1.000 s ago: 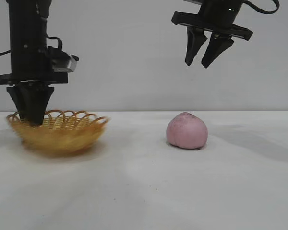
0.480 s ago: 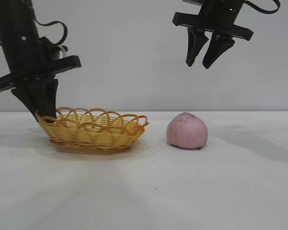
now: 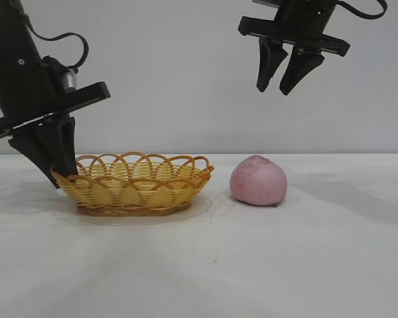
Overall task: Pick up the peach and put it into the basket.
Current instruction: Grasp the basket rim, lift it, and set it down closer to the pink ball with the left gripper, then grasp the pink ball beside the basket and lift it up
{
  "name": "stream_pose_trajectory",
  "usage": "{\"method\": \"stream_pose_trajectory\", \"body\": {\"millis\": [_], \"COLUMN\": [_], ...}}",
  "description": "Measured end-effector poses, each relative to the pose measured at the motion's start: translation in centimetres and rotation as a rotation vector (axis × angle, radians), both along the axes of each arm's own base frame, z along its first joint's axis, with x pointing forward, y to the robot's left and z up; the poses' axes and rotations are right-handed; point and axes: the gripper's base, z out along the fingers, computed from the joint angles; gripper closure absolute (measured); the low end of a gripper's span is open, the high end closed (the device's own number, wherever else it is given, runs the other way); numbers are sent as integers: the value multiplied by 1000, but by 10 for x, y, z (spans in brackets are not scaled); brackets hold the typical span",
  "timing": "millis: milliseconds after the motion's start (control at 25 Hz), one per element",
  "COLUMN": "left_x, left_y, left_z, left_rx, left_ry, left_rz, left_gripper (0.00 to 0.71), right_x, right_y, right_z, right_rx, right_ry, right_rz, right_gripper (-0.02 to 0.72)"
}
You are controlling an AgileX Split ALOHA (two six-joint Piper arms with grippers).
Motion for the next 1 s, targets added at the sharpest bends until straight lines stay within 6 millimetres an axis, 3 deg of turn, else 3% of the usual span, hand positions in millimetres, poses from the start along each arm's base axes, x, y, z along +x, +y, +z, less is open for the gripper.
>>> {"method": "stream_pose_trajectory", "body": {"millis": [200, 240, 440, 800, 1000], "left_x": [-2, -1, 6, 9, 1], "left_y": [10, 14, 40, 108, 117], "left_z": [26, 29, 30, 29, 54], "left_rx": [104, 156, 382, 269, 298], "left_ry": [-111, -138, -195, -145, -193], "left_rz": [-59, -65, 17, 141, 135], "left_gripper": [372, 331, 346, 346, 346], "right_x": [0, 0, -1, -2, -3], "right_y": [0, 0, 0, 0, 0], "right_z": [0, 0, -1, -1, -1], "right_rx": [6, 6, 2, -1, 0], "right_ry": [2, 2, 17, 27, 31], "right_rz": [-2, -2, 2, 5, 5], "right_gripper": [408, 408, 408, 408, 408]}}
